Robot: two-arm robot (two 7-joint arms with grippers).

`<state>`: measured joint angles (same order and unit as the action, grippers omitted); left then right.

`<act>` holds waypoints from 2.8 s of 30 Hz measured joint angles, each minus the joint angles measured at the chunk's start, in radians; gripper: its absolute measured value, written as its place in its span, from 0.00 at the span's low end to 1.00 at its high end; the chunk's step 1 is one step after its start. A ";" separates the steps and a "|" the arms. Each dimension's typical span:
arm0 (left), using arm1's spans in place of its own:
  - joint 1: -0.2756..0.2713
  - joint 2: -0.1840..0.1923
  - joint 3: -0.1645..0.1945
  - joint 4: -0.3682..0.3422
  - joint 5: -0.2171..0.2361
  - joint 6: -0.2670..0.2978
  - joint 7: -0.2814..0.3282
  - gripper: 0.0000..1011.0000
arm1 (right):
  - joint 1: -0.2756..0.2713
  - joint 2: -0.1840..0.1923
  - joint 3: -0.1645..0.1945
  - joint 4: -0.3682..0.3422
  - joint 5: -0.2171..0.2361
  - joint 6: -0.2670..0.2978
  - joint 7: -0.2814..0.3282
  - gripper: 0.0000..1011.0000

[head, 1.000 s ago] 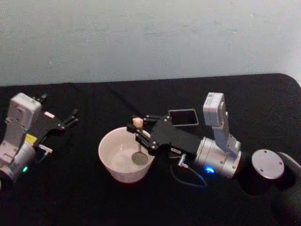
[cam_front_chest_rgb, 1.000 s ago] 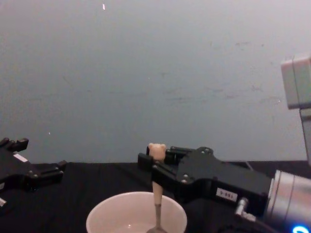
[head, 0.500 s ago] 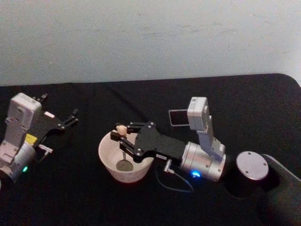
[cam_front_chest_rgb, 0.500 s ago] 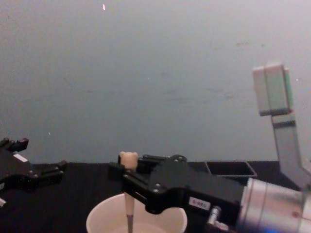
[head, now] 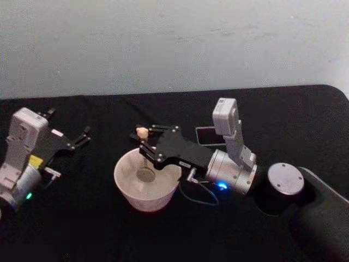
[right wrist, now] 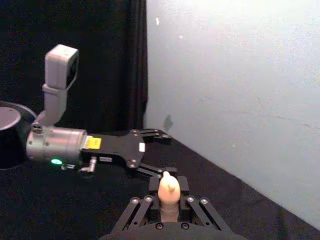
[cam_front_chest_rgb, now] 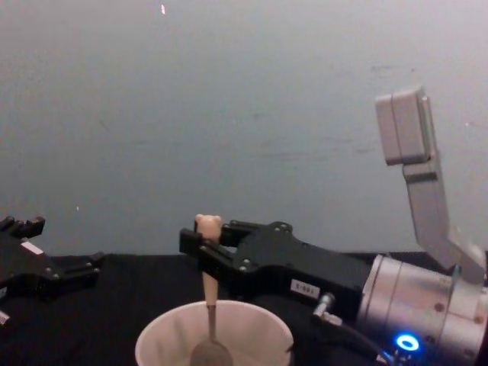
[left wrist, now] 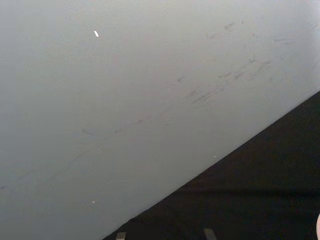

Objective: Pick up the stirring spoon with one hand, stir inside the cup, then place it back in its original position.

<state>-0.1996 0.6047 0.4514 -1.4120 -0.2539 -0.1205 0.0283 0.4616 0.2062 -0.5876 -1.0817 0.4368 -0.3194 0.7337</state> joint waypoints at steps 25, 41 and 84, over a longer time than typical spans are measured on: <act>0.000 0.000 0.000 0.000 0.000 0.000 0.000 0.99 | -0.087 0.092 0.038 -0.137 -0.002 0.037 -0.016 0.21; 0.000 0.000 0.000 0.000 0.000 0.000 0.000 0.99 | -0.099 0.085 -0.006 -0.160 0.023 0.054 0.025 0.21; 0.000 0.000 0.000 0.000 0.000 0.000 0.000 0.99 | -0.096 0.094 0.046 -0.140 0.008 0.047 -0.027 0.21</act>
<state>-0.1996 0.6047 0.4514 -1.4120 -0.2539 -0.1205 0.0283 0.3659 0.2998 -0.5418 -1.2213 0.4445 -0.2726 0.7066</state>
